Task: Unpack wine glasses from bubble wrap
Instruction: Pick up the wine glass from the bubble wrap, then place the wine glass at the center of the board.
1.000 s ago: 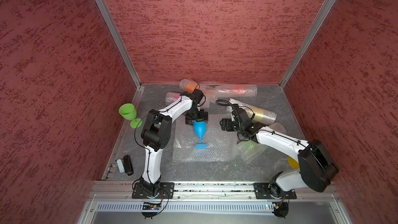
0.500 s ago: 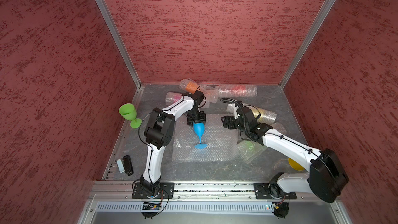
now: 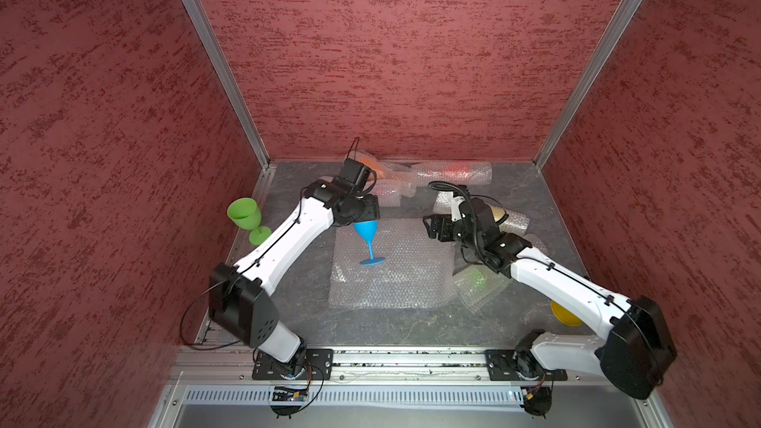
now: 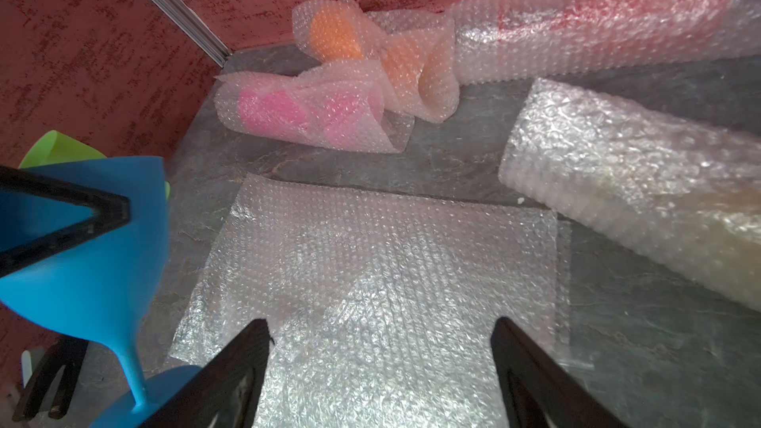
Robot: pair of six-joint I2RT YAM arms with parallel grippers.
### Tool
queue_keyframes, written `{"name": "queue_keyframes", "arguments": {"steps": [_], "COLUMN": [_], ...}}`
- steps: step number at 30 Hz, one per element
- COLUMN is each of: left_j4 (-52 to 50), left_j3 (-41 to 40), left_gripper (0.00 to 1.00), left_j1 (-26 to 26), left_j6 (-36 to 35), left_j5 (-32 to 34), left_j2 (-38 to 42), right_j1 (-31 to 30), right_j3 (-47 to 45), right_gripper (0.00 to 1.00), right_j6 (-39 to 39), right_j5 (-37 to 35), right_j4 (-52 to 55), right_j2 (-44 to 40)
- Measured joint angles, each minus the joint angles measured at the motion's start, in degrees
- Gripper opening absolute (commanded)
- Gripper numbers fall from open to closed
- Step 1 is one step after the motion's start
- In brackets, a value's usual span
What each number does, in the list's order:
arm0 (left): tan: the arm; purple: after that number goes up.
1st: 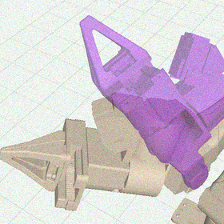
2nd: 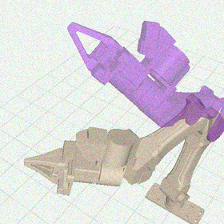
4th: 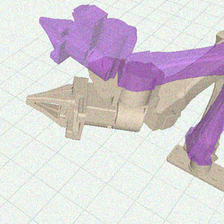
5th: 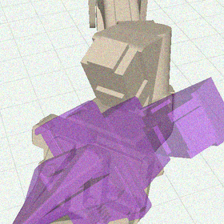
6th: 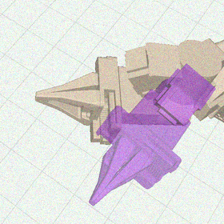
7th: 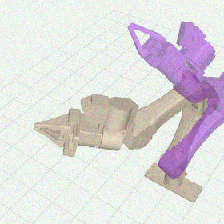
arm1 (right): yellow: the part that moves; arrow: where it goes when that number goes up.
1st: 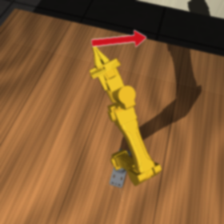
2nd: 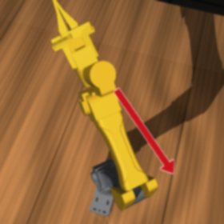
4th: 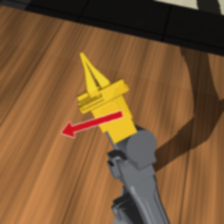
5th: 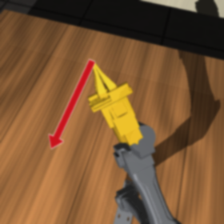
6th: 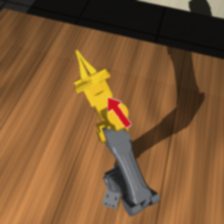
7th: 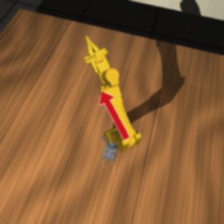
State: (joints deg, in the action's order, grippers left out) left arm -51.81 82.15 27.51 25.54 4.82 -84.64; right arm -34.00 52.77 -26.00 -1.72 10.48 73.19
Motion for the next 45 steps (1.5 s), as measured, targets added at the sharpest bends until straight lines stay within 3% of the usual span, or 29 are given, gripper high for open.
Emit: {"name": "queue_keyframes", "arguments": {"steps": [4, 9, 19, 25, 34, 45], "left_j4": [10.3, 25.4, 52.7, 65.6, 71.2, 72.2], "left_j3": [-8.3, -18.6, -27.0, -27.4, -22.7, -18.8], "left_gripper": [0.7, 0.69, 0.67, 0.68, 0.71, 0.75], "left_j1": [-0.8, -3.8, -15.0, -20.0, -25.0, -28.8], "left_j6": [-3.0, -8.0, -14.6, -17.1, -15.8, -11.0], "left_j5": [10.2, 21.8, 32.0, 35.0, 41.4, 43.3], "left_j2": [9.3, 13.7, 10.7, 1.9, -10.8, -17.5], "right_j1": [0.0, 0.0, 0.0, 0.0, 0.0, 0.0], "right_j3": [2.9, 4.3, 4.3, 4.2, 4.3, 4.3], "right_gripper": [0.85, 0.85, 0.83, 0.83, 0.83, 0.83], "right_j6": [0.4, 1.0, 1.2, 1.2, 1.5, 1.7], "right_j5": [0.3, 0.8, 2.6, 3.0, 3.0, 3.0], "right_j4": [0.2, 0.2, -0.1, -1.1, -1.2, -1.2], "right_j2": [0.8, 1.9, 2.3, 2.5, 5.6, 8.8]}}
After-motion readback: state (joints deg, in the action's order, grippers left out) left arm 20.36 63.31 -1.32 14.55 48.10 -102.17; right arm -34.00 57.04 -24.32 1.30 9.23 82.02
